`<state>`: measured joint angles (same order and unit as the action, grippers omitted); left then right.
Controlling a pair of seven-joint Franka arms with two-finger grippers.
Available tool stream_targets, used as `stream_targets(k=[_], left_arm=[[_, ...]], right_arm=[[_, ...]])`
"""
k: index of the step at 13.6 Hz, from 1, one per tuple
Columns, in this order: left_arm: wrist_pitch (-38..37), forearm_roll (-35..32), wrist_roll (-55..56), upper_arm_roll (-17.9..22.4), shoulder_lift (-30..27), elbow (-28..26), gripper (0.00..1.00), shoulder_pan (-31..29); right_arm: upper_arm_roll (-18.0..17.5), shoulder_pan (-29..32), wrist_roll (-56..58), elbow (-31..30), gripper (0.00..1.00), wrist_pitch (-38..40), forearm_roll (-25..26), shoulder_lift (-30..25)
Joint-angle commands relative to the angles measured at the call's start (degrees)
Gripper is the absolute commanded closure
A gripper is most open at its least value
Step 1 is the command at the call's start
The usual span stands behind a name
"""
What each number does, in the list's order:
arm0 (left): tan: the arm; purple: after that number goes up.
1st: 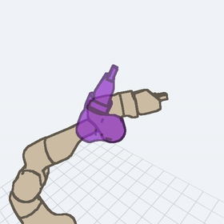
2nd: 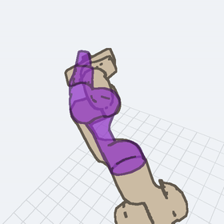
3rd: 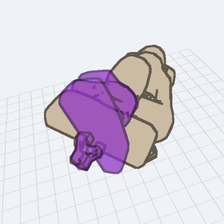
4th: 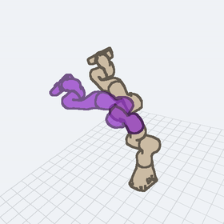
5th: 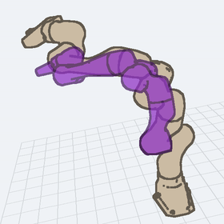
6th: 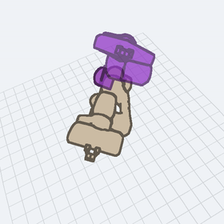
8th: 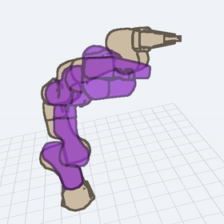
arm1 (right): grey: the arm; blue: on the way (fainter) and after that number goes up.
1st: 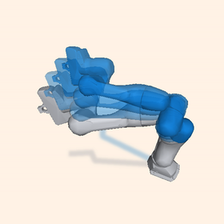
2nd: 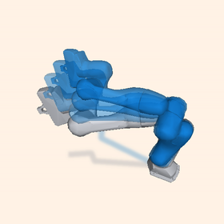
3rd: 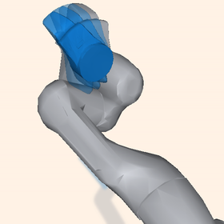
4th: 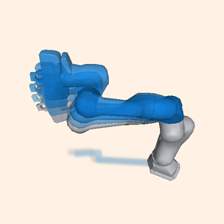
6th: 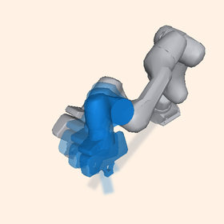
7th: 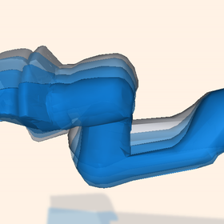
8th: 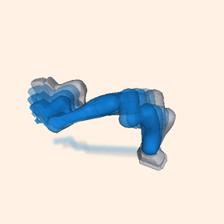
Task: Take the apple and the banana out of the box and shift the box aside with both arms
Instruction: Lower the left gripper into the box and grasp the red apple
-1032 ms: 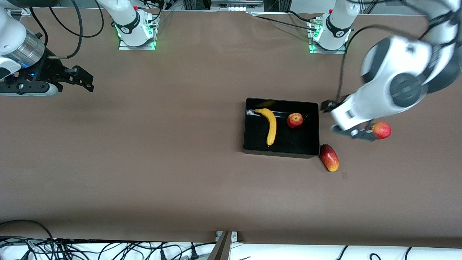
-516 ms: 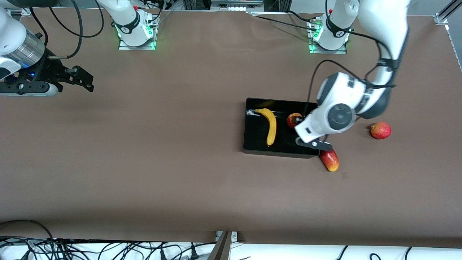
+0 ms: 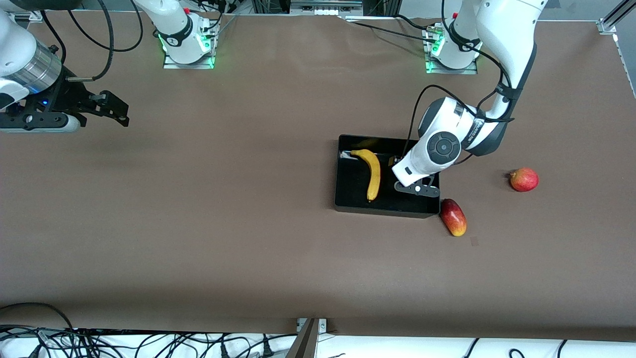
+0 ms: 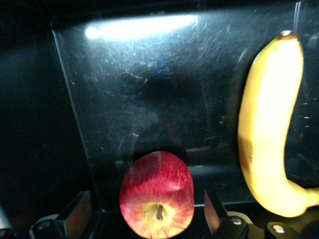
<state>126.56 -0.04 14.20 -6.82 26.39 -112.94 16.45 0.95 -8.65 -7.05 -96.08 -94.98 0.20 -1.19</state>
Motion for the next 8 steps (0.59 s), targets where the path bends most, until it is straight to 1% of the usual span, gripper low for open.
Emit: stream_targets(k=[1,2,3,4,5,6,8], left_arm=[[4.29,-1.45,1.00,-0.04,-1.43,-4.48,0.00,-0.02],[6.31,-1.45,1.00,-0.04,-1.25,-5.53,0.00,0.07],[6.59,-1.45,1.00,-0.12,-1.08,-5.54,0.01,-0.10],[6.50,-1.45,1.09,-0.04,-0.90,-5.54,0.39,-0.11],[6.24,-1.36,1.18,-0.12,-0.90,-5.45,0.64,-0.28],[5.98,-1.36,1.18,-0.13,-0.99,-5.28,0.76,-0.28],[4.32,-0.84,1.09,-0.13,-1.25,-4.23,0.80,-0.46]], right_arm=[[-0.51,0.39,0.10,1.07,0.00,0.50,0.68,0.31],[-0.51,0.04,0.10,1.16,0.00,0.59,0.68,0.31],[-0.51,0.04,0.10,1.50,0.00,0.76,0.68,0.22],[-0.51,0.30,0.10,1.51,0.00,0.68,0.68,0.31],[-0.51,0.30,0.28,1.60,0.00,0.85,0.68,0.31],[-0.51,0.30,0.28,1.68,0.00,0.94,0.76,0.31],[-0.42,0.39,0.37,1.68,0.00,1.29,1.11,0.22]])
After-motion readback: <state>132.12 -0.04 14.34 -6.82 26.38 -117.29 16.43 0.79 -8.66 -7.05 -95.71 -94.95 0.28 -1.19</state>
